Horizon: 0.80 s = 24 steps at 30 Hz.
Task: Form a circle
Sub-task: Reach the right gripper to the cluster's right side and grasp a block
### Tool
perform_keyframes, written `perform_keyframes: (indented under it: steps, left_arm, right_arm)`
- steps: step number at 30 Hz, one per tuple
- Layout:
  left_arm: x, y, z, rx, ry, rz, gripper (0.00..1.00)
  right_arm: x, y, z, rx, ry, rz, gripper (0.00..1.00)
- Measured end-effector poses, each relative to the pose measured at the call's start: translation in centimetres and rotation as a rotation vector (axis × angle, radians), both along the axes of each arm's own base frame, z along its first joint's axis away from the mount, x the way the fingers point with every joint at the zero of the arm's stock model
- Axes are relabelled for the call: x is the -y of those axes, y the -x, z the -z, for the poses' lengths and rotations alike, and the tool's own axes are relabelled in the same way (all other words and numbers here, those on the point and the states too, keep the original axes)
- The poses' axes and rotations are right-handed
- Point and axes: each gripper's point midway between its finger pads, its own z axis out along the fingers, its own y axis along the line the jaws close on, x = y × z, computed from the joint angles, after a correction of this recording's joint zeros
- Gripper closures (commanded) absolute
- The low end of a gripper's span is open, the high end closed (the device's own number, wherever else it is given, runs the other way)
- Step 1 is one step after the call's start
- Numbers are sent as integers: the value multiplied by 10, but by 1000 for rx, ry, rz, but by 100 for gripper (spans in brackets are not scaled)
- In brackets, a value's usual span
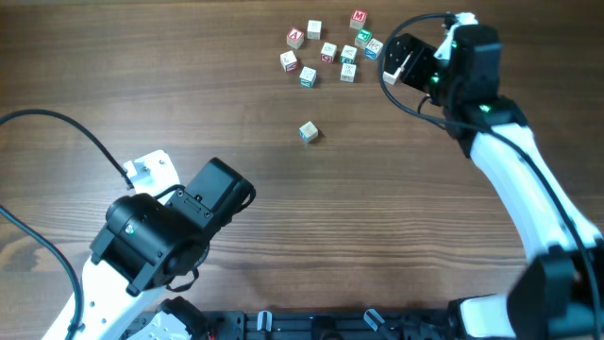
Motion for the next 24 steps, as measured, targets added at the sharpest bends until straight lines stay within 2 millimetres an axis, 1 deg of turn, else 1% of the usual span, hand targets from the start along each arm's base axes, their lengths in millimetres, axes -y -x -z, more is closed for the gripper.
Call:
perform_keyframes:
  steps: [3, 4, 6, 7, 10, 13, 15, 17, 19, 21, 24]
  left_arm:
    - [0, 0, 0, 0, 0, 0, 0]
    - [0, 0, 0, 1, 1, 0, 0]
    - [0, 0, 0, 0, 0, 0, 0]
    - [0, 0, 0, 1, 0, 0, 0]
    - [0, 0, 0, 1, 0, 0, 0]
    - [0, 0, 0, 1, 0, 0, 0]
    - [0, 0, 0, 0, 0, 0, 0]
    - [0, 0, 0, 0, 0, 0, 0]
    - [0, 0, 0, 0, 0, 0, 0]
    - [0, 0, 0, 0, 0, 0, 0]
    - [0, 0, 0, 1, 0, 0, 0]
  right_arm:
    - [2, -17, 51, -136, 31, 20, 1]
    - [2, -22, 61, -172, 41, 27, 1]
    - [3, -39, 78, -216, 67, 44, 1]
    - [3, -48, 84, -227, 82, 54, 1]
    - [-3, -70, 91, -218, 118, 74, 4]
    - [-7, -78, 103, -217, 146, 96, 5]
    - [-8, -81, 117, -228, 156, 112, 8]
    - [-6, -81, 139, -264, 165, 133, 12]
    - [-4, -80, 154, -290, 167, 156, 14]
    - [-1, -79, 160, -301, 171, 173, 15]
    - [3, -80, 161, -300, 173, 202, 19]
